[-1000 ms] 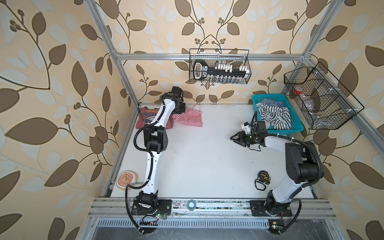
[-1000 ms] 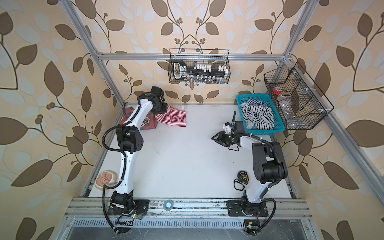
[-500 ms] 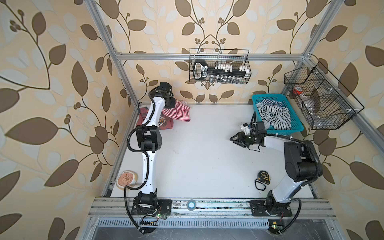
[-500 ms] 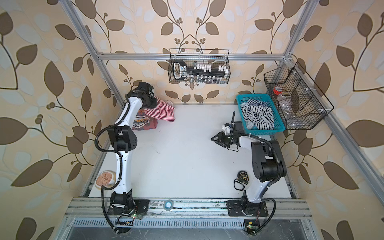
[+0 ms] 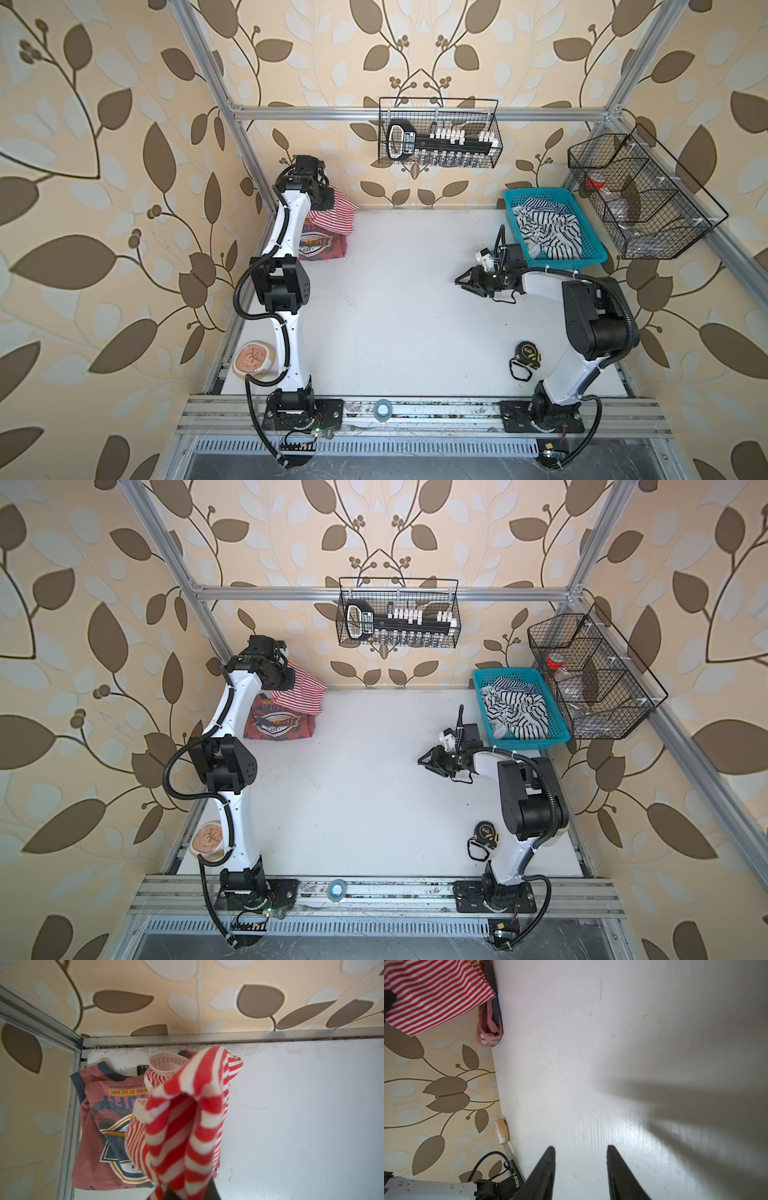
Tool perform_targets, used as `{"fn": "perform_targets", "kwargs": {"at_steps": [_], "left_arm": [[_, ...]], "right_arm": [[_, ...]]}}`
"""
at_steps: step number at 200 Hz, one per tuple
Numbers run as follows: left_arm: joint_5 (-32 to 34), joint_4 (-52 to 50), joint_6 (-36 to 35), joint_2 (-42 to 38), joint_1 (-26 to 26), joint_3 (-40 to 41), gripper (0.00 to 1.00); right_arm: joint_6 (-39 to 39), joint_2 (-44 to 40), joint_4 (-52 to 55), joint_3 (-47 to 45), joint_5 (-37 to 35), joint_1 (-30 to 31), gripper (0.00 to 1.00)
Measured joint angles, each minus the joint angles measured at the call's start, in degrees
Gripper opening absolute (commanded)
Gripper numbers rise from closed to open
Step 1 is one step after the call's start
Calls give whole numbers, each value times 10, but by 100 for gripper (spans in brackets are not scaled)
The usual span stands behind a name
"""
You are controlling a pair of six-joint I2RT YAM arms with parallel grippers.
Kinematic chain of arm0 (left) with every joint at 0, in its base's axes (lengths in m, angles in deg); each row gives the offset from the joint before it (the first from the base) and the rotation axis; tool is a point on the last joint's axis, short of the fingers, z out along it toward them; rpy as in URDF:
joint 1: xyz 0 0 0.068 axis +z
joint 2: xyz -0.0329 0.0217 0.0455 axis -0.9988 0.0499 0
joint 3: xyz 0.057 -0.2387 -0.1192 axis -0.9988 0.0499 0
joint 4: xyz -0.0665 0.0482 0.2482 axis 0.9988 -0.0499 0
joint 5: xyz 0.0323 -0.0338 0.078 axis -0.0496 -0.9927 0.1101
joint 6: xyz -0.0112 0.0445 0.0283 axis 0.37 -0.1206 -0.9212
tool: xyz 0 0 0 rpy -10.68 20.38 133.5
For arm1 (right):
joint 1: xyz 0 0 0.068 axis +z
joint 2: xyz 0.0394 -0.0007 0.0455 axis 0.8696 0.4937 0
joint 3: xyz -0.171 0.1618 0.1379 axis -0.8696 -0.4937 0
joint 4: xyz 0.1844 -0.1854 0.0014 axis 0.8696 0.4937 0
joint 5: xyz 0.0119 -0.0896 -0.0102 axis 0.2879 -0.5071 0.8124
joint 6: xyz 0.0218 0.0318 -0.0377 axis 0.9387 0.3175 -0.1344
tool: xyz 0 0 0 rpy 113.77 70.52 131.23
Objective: Fold and stack tank tops
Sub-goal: Place the tank top on the tank top.
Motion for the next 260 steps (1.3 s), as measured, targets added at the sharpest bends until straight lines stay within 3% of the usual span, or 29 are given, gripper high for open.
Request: {"fn": "perform_targets", "kwargs": {"at_steps": [37, 117, 192, 217, 260], "left_arm": [[-19, -1, 0, -12, 34, 83, 0], [-56, -34, -24, 13, 127, 80, 0], [-52, 2, -43, 114, 131, 81, 0], [-57, 32, -38, 106, 132, 96, 0], [-88, 110, -27, 40, 135, 195, 0]], "right_arm": [[0, 7, 0, 3, 0, 5, 41], [0, 25, -1, 11, 1, 12, 42], [-2, 32, 6, 16, 1, 24, 42], [-2, 32, 11, 16, 0, 24, 41], [-2, 32, 16, 17, -2, 27, 41]]}}
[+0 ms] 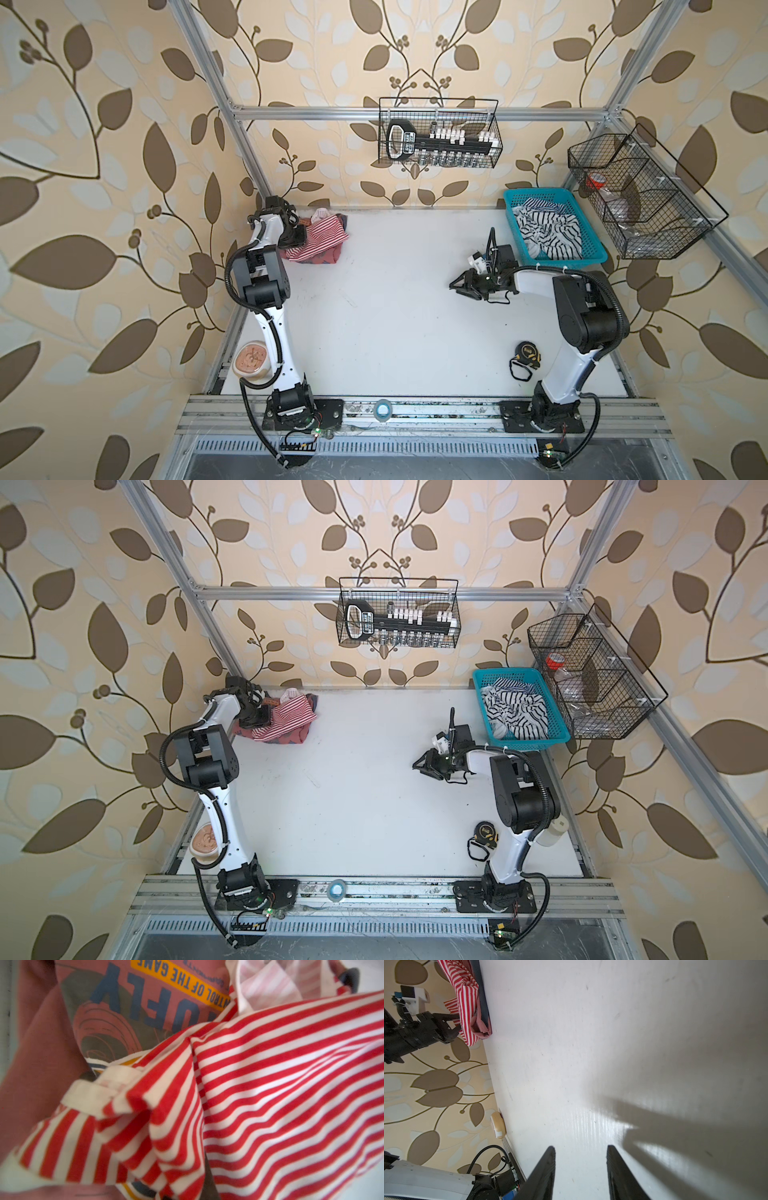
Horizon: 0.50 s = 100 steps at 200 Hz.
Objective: Fold and stack tank tops
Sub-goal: Place the tank top on the tank top.
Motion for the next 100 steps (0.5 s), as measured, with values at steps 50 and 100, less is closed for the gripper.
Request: {"fn": "perform_targets", "kwargs": {"at_steps": [50, 100], "left_arm": [[-35, 45, 2, -66, 0, 11, 0], [-42, 39, -7, -42, 0, -54, 0]], "right_arm": [[0, 8, 4, 12, 0, 8, 42], [0, 27, 11, 26, 0, 14, 42]]}}
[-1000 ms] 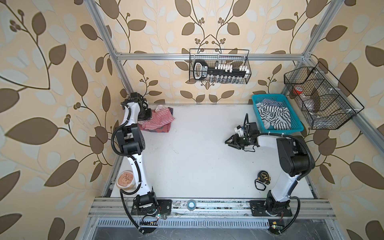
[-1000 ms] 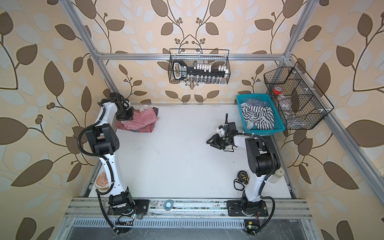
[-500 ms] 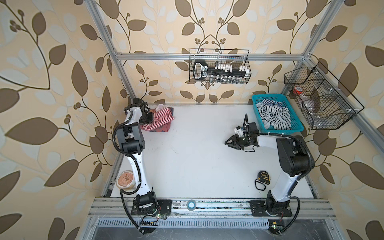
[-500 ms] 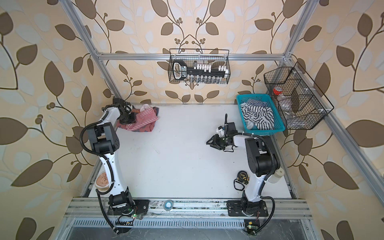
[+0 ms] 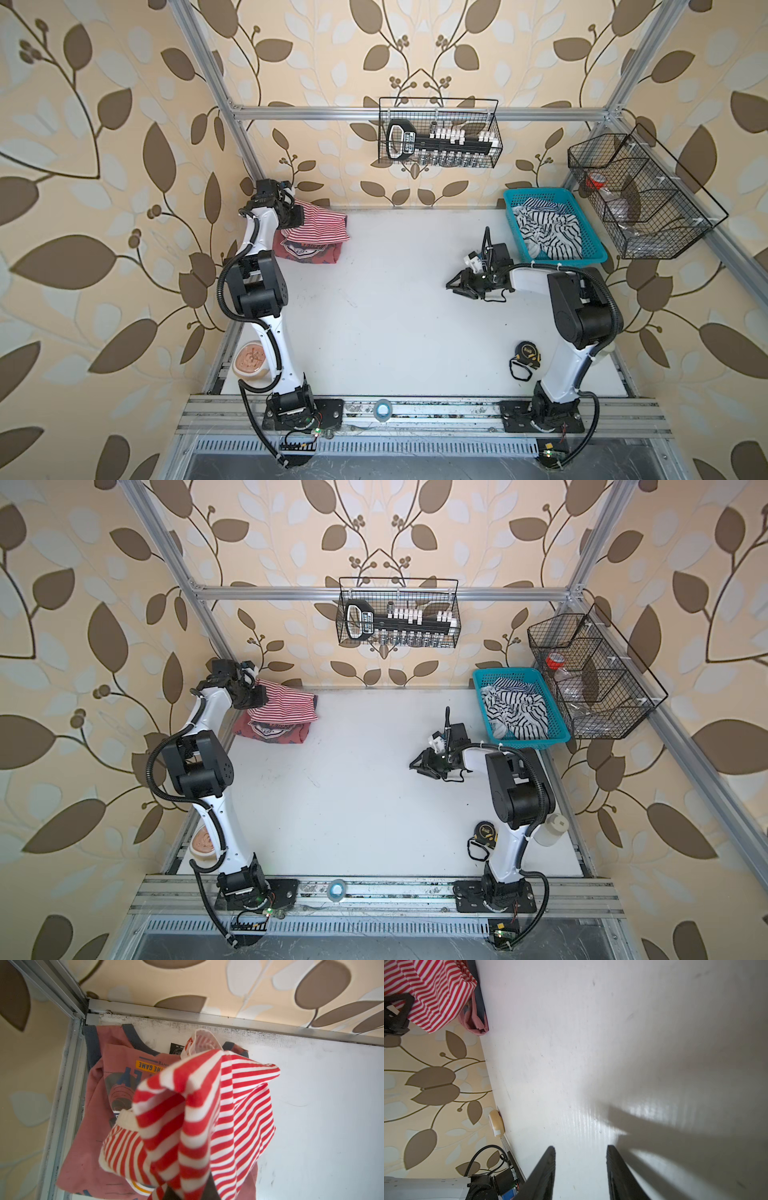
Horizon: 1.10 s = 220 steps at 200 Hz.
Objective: Fold and stack tank tops
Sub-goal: Place the tank top on the tank top.
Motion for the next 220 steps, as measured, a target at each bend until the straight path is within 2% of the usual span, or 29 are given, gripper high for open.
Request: {"fn": "perform_targets", "kwargs": {"at_steps": [25, 45, 52, 66, 70, 81, 97, 123, 144, 197, 220], "left_arm": [[14, 1, -4, 49, 0, -35, 0], [28, 0, -7, 89, 0, -36, 7], [31, 1, -8, 103, 0, -36, 15], [42, 2, -11, 128, 0, -36, 41], [45, 3, -5, 132, 0, -36, 46], [60, 7, -2, 141, 0, -36, 50], [81, 15, 15, 141, 0, -36, 62], [115, 47, 38, 126, 0, -15, 71], [132, 61, 51, 95, 0, 15, 74], [148, 57, 72, 16, 0, -4, 76], [145, 62, 118, -28, 0, 12, 68]], "right_arm": [[-2, 5, 4, 6, 0, 2, 42], [-4, 6, 7, 7, -2, 2, 42], [-4, 7, 9, 7, -2, 2, 42], [-4, 7, 11, 8, -2, 2, 42], [-4, 7, 11, 8, -2, 2, 42], [-4, 7, 13, 8, -2, 2, 42], [-4, 7, 15, 10, -2, 2, 42], [-4, 8, 18, 14, -2, 6, 42], [-5, 8, 20, 15, -2, 9, 42], [-7, 8, 19, 15, -2, 12, 42], [-7, 8, 14, 15, -1, 12, 42]]}}
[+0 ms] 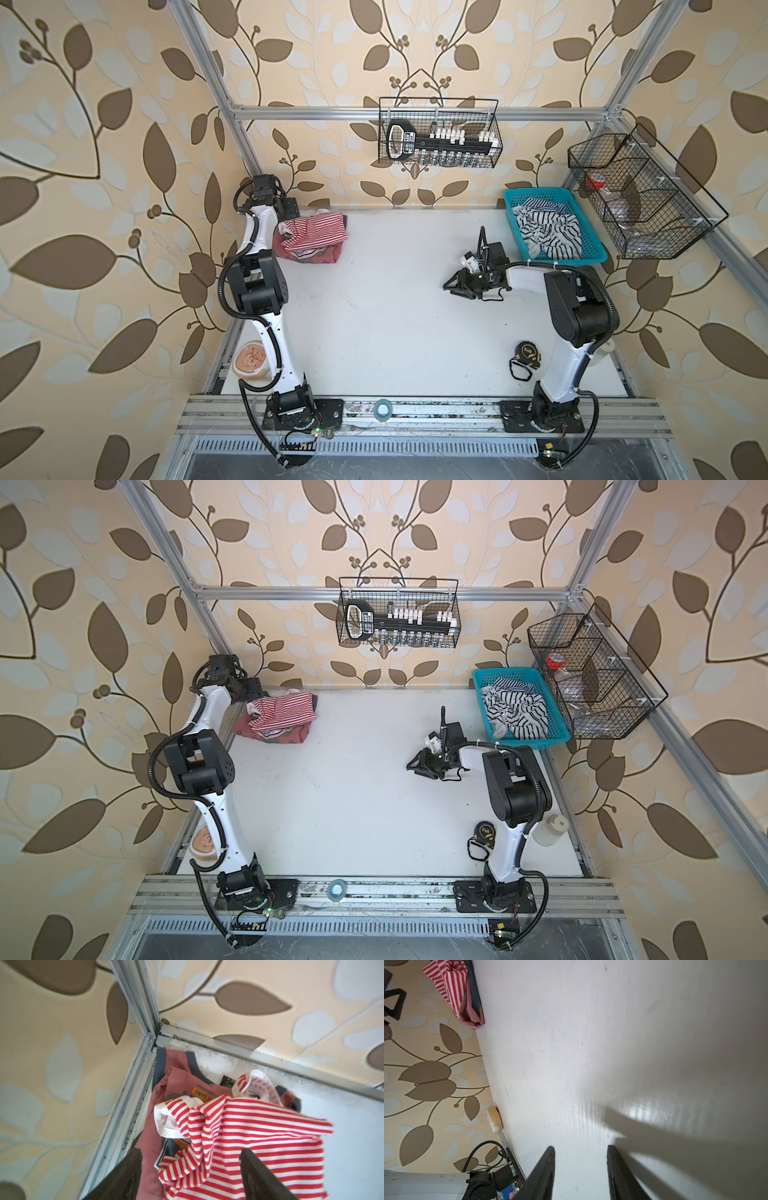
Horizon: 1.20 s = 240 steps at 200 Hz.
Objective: Fold and stack tank tops
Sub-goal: Place the tank top on the tank top, then move several tank tops to the top-left of the table.
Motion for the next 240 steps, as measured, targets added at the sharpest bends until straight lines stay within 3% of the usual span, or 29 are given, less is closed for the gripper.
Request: {"fn": "perform_targets", "kwargs": {"at_steps": [25, 39, 51, 101, 131, 240], "left_arm": [[-21, 24, 66, -48, -6, 66, 48], [-25, 24, 91, -49, -14, 78, 32], [-27, 14, 109, -38, -23, 77, 23], [-29, -24, 131, 27, -34, 57, 17], [-38, -42, 134, 87, -23, 2, 14], [-47, -32, 136, 207, 16, -149, 16]], "right_arm": [[0, 0, -10, 0, 4, 0, 42], [0, 0, -16, 0, 7, 1, 42], [0, 0, -20, -1, 9, 1, 42], [3, 7, -37, -6, 15, 1, 42], [3, 11, -40, -8, 17, 1, 42], [7, 29, -40, 11, 23, 7, 42]]}}
